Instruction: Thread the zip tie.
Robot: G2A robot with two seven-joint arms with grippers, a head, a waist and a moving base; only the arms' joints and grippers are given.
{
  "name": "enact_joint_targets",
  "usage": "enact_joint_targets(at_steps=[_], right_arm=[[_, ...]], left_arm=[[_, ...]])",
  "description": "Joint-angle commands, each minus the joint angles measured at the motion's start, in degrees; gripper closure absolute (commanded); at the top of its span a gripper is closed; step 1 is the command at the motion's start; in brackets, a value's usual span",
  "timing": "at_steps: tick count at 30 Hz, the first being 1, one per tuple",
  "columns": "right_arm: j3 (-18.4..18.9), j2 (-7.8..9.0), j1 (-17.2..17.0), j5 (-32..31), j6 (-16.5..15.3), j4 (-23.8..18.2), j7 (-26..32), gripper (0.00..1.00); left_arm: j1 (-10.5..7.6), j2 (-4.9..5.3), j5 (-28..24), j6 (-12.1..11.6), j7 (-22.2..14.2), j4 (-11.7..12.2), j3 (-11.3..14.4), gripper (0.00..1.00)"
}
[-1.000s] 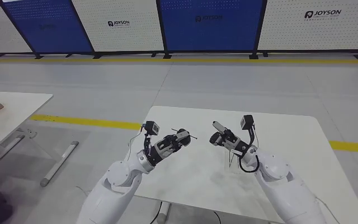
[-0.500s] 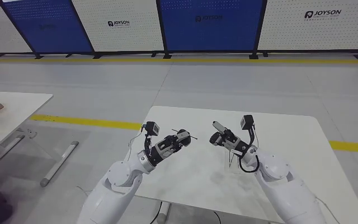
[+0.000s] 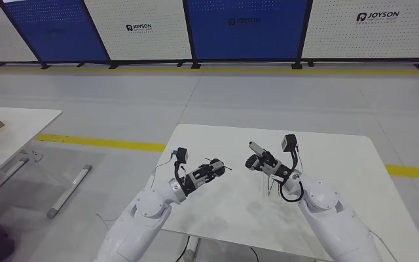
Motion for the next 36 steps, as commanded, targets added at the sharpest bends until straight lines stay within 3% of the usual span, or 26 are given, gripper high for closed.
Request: enact_joint_targets(at_steps=[1, 7, 10, 13, 16, 17, 21, 30, 33, 36], right_arm=[[0.0, 0.0, 0.0, 0.0, 0.0, 0.0, 0.0, 0.0], [0.0, 0.0, 0.0, 0.0, 0.0, 0.0, 0.0, 0.0], [0.12, 0.26, -0.24, -4.42, 2.69, -2.18, -1.2, 0.0], [2.33, 1.14, -0.95, -8.78, 8.29, -6.77, -1.76, 0.0], [4.59, 2.48, -1.55, -15.0, 19.74, -11.91, 1.65, 0.0], [4.88, 2.94, -1.25, -18.36, 25.12, -14.41, 3.3, 0.0], [4.07, 3.88, -0.87, -27.74, 32.65, -19.67, 7.56, 0.0], [4.04, 3.9, -0.82, -28.31, 32.65, -19.72, 7.42, 0.0], [2.59, 4.17, -0.72, -36.01, 32.65, -20.41, 5.7, 0.0], [2.91, 4.65, 0.49, -42.57, 32.65, -20.89, 8.94, 0.0]], left_arm=[[-0.08, -0.01, -0.01, -0.02, 0.01, 0.05, 0.1, 1.0], [-0.08, -0.01, -0.01, -0.02, 0.01, 0.05, 0.1, 1.0], [-0.08, -0.01, -0.01, -0.02, 0.01, 0.05, 0.1, 1.0], [-0.08, -0.01, -0.01, -0.02, 0.01, 0.05, 0.1, 1.0], [-0.08, -0.01, -0.01, -0.02, 0.01, 0.05, 0.1, 1.0], [-0.08, -0.01, -0.01, -0.02, 0.01, 0.05, 0.1, 1.0], [-0.08, -0.01, -0.01, -0.02, 0.01, 0.05, 0.1, 1.0], [-0.08, -0.01, -0.01, -0.02, 0.01, 0.05, 0.1, 1.0], [-0.08, -0.01, -0.01, -0.02, 0.01, 0.05, 0.1, 1.0], [-0.08, -0.01, -0.01, -0.02, 0.01, 0.05, 0.1, 1.0]])
